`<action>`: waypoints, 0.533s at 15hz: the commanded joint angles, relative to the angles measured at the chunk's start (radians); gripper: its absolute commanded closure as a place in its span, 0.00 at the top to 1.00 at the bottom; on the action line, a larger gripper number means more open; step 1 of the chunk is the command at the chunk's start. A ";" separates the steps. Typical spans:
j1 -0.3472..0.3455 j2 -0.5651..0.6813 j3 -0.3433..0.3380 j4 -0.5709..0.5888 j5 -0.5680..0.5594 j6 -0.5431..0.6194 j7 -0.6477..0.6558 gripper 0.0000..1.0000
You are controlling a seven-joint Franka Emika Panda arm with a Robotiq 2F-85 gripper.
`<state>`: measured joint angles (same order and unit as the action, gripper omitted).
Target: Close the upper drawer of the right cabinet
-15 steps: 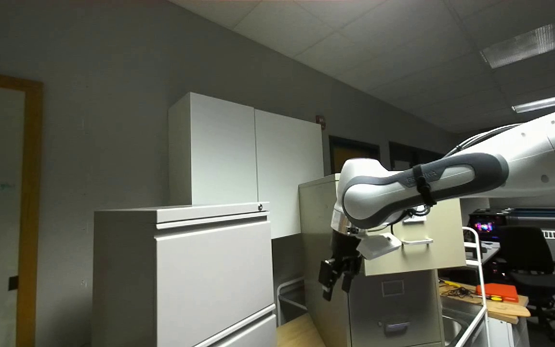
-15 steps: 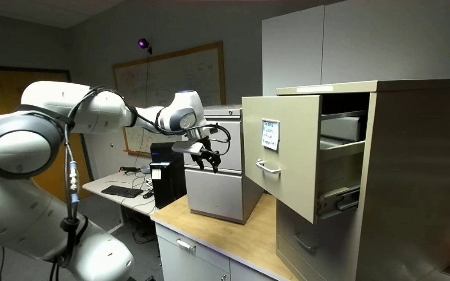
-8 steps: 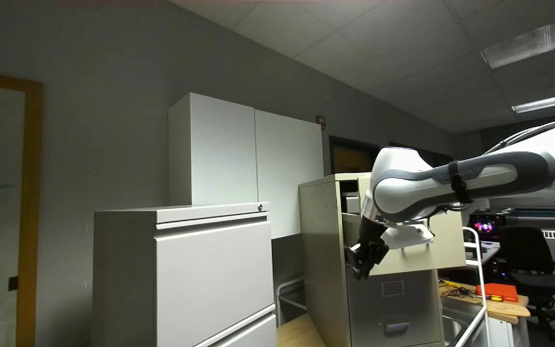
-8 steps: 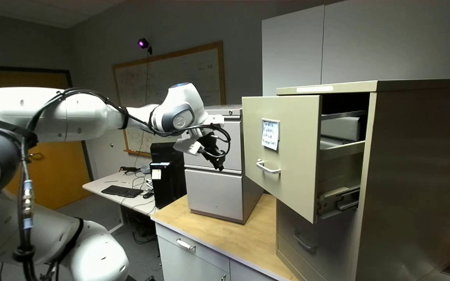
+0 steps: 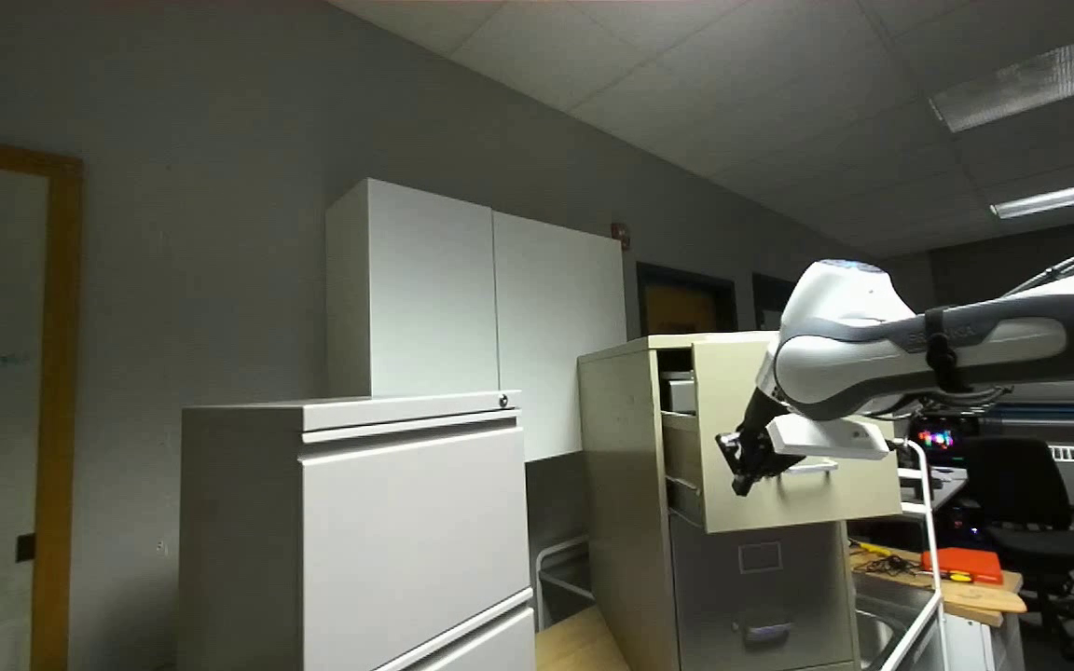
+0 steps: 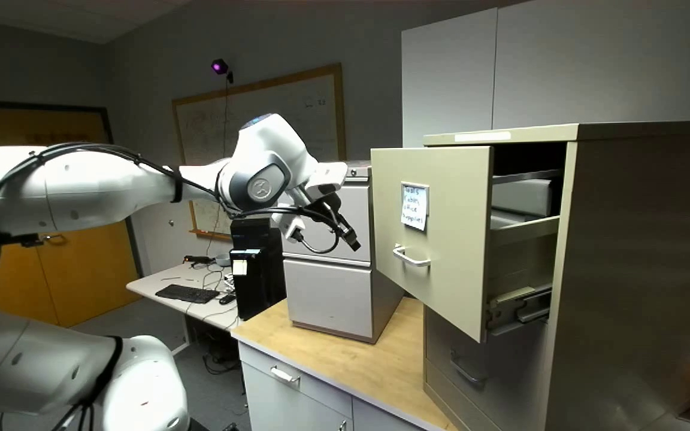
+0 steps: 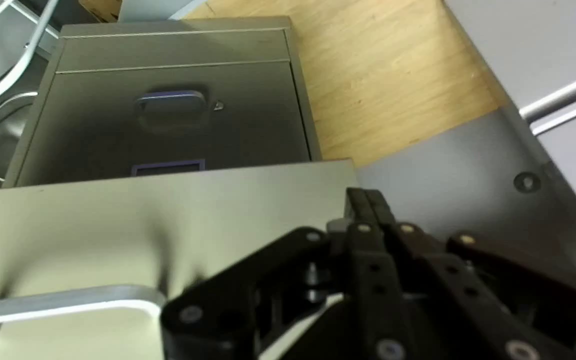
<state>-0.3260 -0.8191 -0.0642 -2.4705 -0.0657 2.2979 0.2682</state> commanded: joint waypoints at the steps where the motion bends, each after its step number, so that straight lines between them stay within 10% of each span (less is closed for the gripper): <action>1: -0.079 -0.025 0.050 -0.009 -0.024 0.111 0.139 0.00; 8: -0.350 0.049 0.216 0.007 -0.130 0.400 0.414 0.00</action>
<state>-0.5490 -0.8079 0.0708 -2.4757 -0.1425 2.6039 0.5618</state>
